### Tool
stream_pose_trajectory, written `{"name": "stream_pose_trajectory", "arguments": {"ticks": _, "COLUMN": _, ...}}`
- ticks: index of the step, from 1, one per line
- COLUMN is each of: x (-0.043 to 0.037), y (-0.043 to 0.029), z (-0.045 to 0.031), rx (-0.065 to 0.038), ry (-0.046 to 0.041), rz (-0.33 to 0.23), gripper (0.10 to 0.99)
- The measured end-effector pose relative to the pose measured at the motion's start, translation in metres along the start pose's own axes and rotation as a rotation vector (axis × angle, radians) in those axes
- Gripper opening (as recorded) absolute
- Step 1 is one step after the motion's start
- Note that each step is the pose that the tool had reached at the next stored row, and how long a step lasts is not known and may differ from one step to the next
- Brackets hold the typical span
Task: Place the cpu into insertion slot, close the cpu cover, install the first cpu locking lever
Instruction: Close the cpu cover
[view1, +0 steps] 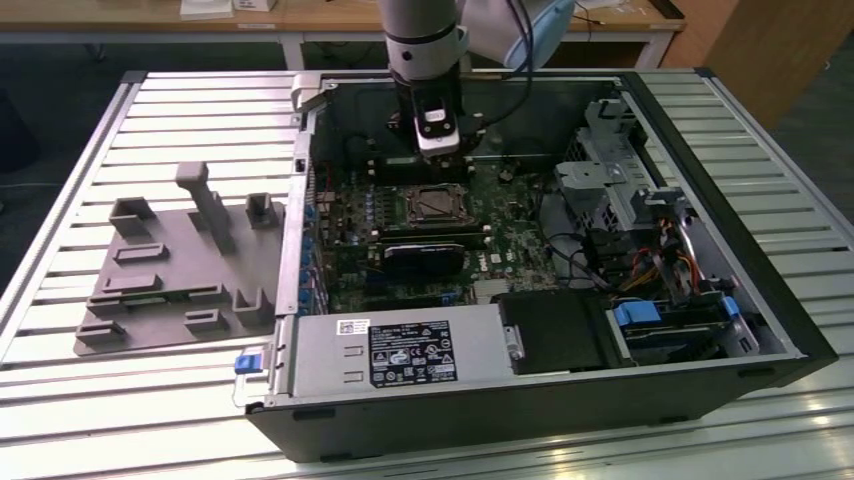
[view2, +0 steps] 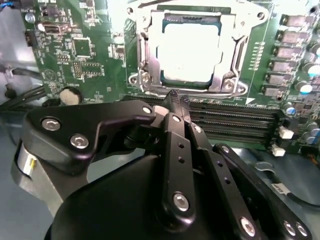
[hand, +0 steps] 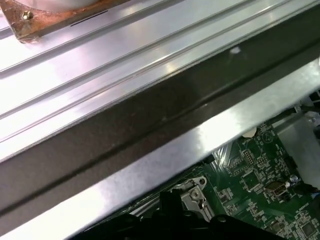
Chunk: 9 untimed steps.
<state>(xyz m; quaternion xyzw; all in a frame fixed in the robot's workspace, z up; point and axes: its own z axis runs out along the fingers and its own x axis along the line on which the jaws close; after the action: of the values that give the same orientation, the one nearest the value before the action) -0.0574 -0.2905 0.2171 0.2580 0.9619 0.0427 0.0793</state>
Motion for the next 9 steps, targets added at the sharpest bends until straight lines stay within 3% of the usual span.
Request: {"name": "stream_pose_trajectory", "arguments": {"ticks": 9, "x": -0.0051, "y": -0.0089, "z": 0.0003, "rx": 0.028, "ry": -0.0119, "rz": -0.005, "gripper": 0.102}}
